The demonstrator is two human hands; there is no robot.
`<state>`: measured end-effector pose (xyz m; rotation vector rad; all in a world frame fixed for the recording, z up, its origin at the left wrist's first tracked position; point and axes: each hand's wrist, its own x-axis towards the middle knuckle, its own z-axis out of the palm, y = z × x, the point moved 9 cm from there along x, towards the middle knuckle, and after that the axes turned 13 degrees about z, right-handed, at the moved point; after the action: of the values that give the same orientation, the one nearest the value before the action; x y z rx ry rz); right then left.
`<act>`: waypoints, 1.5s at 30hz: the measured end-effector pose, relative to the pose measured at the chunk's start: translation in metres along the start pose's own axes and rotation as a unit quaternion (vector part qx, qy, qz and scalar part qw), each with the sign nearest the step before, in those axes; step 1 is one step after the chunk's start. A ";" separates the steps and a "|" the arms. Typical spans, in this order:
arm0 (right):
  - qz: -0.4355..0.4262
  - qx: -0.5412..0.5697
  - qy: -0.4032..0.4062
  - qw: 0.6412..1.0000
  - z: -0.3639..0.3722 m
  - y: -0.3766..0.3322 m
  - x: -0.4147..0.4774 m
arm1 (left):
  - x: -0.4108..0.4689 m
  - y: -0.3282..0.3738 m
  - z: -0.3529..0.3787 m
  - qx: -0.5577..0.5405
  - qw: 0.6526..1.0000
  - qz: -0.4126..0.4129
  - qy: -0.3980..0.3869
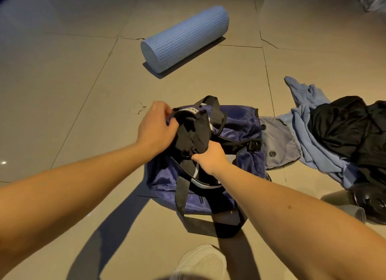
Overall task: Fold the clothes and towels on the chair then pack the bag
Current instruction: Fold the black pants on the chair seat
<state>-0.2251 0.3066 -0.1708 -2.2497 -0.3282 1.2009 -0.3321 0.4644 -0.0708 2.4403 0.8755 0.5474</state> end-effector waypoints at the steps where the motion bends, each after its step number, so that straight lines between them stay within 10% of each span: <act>1: -0.002 0.009 -0.013 1.000 0.002 0.000 -0.002 | -0.010 0.021 0.001 0.007 0.996 0.094 -0.004; 5: 0.009 -0.034 -0.063 0.997 0.006 0.002 -0.006 | -0.066 0.067 0.045 0.087 0.915 0.351 -0.178; 19: 0.107 -0.231 0.039 0.966 -0.044 0.025 -0.016 | -0.114 0.029 0.068 0.313 0.809 0.328 -0.375; 22: 0.072 -0.300 0.088 0.947 -0.047 0.015 -0.025 | -0.110 0.036 0.062 0.303 0.827 0.330 -0.339; 26: -0.227 -0.447 0.252 0.828 -0.033 -0.039 -0.060 | -0.109 0.060 0.047 0.196 0.846 0.430 -0.246; 29: -0.426 -0.414 0.164 0.788 0.006 -0.044 -0.075 | -0.118 0.067 0.041 0.099 0.822 0.489 -0.274; 33: -0.369 -0.426 0.066 0.823 0.022 -0.035 -0.052 | -0.117 0.066 0.037 0.051 0.813 0.490 -0.310; 39: -0.325 -0.462 0.079 0.821 0.026 -0.038 -0.044 | -0.011 0.068 0.020 0.156 0.916 0.347 -0.128; 45: -0.316 -0.505 0.104 0.796 0.022 -0.034 -0.046 | 0.042 0.070 0.063 0.337 0.847 0.336 -0.235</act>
<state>-0.2675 0.3214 -0.1289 -2.6487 -1.8137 0.3853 -0.2364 0.4253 -0.0735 3.3071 -0.0614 -0.2212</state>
